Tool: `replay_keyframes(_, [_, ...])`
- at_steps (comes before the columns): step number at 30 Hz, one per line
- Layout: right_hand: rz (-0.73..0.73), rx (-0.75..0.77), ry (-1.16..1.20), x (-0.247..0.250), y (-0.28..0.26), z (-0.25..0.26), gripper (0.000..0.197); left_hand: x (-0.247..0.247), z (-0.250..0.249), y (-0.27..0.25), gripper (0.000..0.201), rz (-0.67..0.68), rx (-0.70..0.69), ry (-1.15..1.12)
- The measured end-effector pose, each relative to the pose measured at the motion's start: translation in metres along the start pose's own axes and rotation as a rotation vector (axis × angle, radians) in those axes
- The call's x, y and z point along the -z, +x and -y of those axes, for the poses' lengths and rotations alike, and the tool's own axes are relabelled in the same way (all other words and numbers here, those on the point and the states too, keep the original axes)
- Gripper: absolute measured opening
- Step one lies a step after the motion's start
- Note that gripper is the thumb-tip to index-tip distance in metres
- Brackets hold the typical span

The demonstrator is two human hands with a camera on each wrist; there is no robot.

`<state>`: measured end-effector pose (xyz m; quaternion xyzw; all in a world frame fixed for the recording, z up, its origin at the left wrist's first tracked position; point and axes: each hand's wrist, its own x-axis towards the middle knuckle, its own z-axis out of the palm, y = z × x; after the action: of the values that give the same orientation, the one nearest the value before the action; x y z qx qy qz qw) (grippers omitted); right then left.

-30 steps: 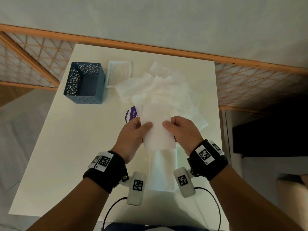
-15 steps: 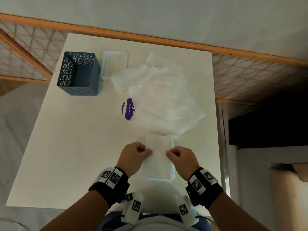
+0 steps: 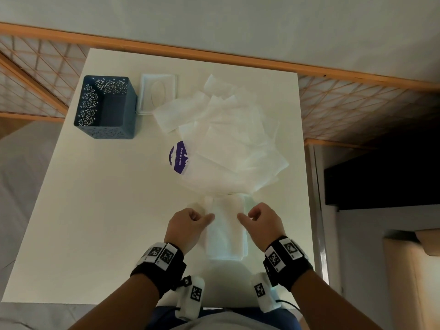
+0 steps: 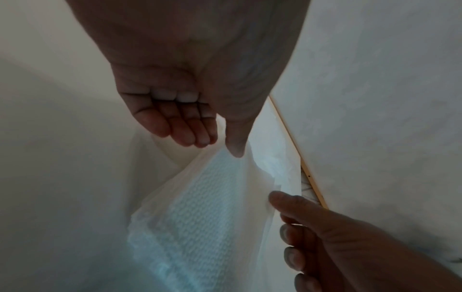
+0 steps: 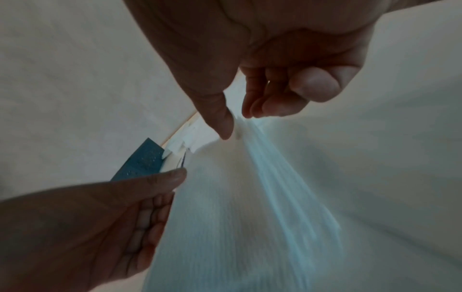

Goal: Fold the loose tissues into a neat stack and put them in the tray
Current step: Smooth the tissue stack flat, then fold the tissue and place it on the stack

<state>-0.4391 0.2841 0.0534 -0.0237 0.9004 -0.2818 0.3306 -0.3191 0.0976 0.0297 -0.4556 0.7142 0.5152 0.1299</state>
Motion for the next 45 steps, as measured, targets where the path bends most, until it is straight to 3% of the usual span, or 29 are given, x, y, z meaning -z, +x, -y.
replay_keyframes(8, [-0.079,0.227,-0.097,0.048,0.067,0.058,0.012,0.033,0.004,-0.006,0.022,-0.047,-0.128,0.024])
replay_keyframes(12, [-0.039,0.373,-0.233,0.043,0.119,0.092,0.023,0.035,0.006,-0.014,0.015,-0.038,-0.203,0.101])
replay_keyframes(18, [-0.051,0.227,-0.502,0.033,0.162,0.130,0.052,0.029,-0.001,-0.015,0.013,-0.010,-0.252,0.130])
replay_keyframes(24, [-0.051,0.115,-0.510,0.025,0.177,0.129,0.049,0.029,-0.020,-0.007,0.014,-0.019,-0.264,0.121])
replay_keyframes(33, [-0.038,0.245,-0.212,0.041,0.141,0.137,0.012,0.035,-0.049,0.026,0.017,-0.028,-0.276,0.070])
replay_keyframes(37, [0.014,0.260,0.079,0.054,0.114,0.137,0.014,0.031,-0.075,0.048,0.026,-0.038,-0.182,-0.203])
replay_keyframes(40, [0.055,0.252,0.225,0.060,0.100,0.134,0.017,0.029,-0.099,0.055,0.037,0.031,-0.014,-0.477])
replay_keyframes(42, [0.073,0.225,0.301,0.061,0.094,0.131,0.018,0.027,-0.107,0.061,0.039,0.041,0.015,-0.501])
replay_keyframes(45, [0.108,0.163,0.415,0.060,0.090,0.126,0.022,0.027,-0.109,0.071,0.052,-0.073,-0.047,-0.335])
